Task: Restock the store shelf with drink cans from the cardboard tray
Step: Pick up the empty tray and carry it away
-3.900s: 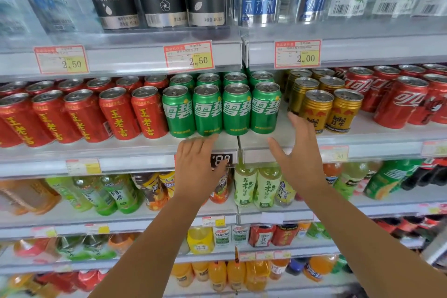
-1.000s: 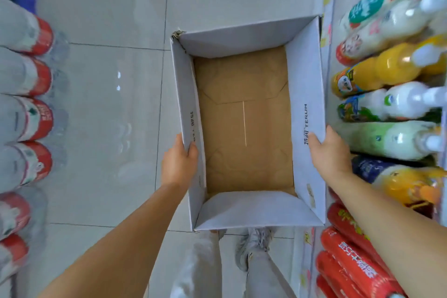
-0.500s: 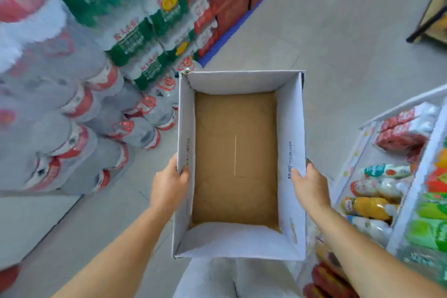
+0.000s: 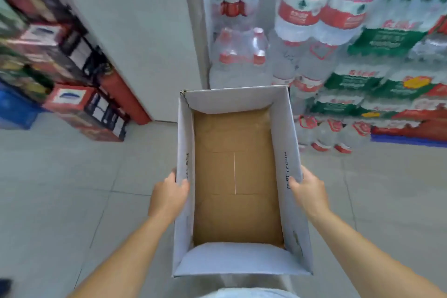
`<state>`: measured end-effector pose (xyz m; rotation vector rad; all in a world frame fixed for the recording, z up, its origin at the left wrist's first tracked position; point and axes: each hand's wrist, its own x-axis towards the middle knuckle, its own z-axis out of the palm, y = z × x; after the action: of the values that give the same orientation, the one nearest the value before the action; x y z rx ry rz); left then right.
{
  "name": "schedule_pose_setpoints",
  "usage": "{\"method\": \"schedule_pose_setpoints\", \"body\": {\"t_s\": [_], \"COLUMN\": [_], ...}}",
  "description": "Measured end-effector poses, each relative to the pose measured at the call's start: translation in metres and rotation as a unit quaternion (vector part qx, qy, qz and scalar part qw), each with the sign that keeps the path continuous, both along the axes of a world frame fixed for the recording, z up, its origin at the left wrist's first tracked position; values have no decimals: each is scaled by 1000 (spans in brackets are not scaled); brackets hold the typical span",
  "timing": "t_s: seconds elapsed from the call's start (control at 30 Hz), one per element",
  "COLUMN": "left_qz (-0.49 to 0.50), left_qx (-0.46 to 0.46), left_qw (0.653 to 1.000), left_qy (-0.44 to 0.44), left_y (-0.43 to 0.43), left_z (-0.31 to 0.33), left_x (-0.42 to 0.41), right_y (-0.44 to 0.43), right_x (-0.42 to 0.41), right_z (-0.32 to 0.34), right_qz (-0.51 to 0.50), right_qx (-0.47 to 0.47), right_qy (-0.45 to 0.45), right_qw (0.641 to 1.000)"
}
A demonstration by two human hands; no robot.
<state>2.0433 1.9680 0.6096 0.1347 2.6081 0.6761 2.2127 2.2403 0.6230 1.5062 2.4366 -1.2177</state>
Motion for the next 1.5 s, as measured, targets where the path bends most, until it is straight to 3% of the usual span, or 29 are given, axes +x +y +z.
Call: {"method": "schedule_pose_setpoints", "body": {"t_s": [0.4, 0.67, 0.8, 1.23, 1.5], "left_qz": [250, 372, 440, 593, 591], "left_qx": [13, 39, 36, 38, 14], "left_qw": [968, 927, 897, 804, 805], "left_qy": [13, 19, 5, -22, -48], "left_y": [-331, -485, -561, -827, -1031], "left_z": [14, -12, -27, -24, -44], "left_x": [-147, -234, -298, -496, -614], "right_y": [-283, -446, -535, -853, -1057], "right_x": [-302, -483, -580, -868, -990], "right_z": [11, 7, -6, -10, -28], "right_qz": [263, 426, 476, 615, 611], "right_qx": [-20, -2, 31, 7, -1], "right_qy": [-14, -21, 11, -20, -45], "right_qw": [964, 905, 879, 788, 791]}}
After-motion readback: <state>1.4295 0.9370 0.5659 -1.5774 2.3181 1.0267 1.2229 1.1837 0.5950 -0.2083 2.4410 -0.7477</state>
